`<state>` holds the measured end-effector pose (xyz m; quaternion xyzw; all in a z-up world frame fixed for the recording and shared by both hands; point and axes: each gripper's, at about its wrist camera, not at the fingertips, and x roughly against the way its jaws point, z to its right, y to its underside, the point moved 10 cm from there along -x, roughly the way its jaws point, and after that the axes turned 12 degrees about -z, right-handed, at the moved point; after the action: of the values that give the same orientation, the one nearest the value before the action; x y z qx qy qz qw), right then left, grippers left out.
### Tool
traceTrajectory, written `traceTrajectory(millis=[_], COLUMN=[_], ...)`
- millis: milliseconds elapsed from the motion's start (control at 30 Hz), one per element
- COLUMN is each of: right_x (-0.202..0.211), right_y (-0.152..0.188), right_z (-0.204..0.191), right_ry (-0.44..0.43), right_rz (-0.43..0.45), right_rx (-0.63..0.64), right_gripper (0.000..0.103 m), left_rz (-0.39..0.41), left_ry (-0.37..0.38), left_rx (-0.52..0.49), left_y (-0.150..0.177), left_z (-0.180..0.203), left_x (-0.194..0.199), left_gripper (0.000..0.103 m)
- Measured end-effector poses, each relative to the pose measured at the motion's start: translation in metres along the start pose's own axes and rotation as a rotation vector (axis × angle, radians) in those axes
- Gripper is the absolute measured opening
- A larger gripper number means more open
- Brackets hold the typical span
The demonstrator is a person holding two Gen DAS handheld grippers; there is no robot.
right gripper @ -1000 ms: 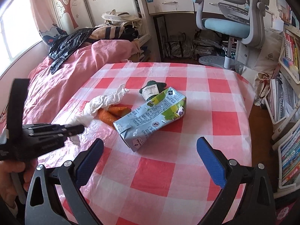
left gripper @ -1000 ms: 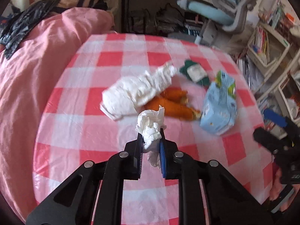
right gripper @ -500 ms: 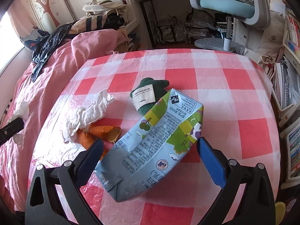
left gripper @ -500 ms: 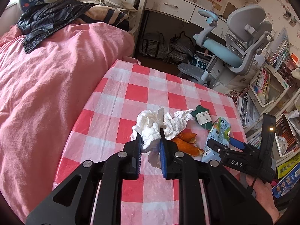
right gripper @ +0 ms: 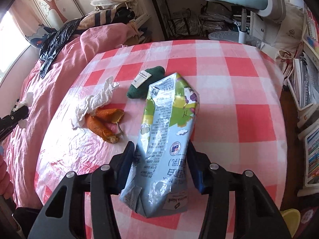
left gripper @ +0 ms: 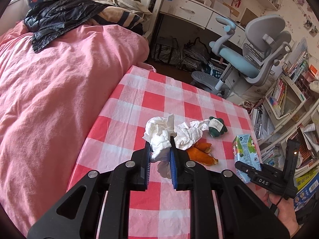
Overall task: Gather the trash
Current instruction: 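Carry the tissue and milk carton in both tools over the yellow bin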
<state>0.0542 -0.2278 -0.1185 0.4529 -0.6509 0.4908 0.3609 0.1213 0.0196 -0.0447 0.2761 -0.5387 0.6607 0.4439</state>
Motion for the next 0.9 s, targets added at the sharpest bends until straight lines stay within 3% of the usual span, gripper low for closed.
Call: traceTrajectory(millis=[233,433,667,900], right_x=[0.038,0.065,0.111,0.124], right_y=[0.033,0.072,0.132,0.201], right_z=[0.002,0.029,0.092,0.180], right_ry=[-0.022,-0.042,0.060,0.166], right_rz=[0.069,0.129,0.186,0.183], right_rx=[0.008,-0.045,-0.111,-0.232], right_gripper=[0.051,0.051,0.051,0.051], left_rz=[-0.058,-0.087,-0.118,-0.161], left_ry=[0.025,0.049,0.121,0.228], left_rx=[-0.112,-0.255,-0.406,-0.650], left_y=[0.026,0.055,0.096,0.171], left_z=[0.045,0.105,0.194,0.324], left_x=[-0.014,-0.018,-0.017,-0.017], left_gripper=[0.015,0.015,0.015,0.015])
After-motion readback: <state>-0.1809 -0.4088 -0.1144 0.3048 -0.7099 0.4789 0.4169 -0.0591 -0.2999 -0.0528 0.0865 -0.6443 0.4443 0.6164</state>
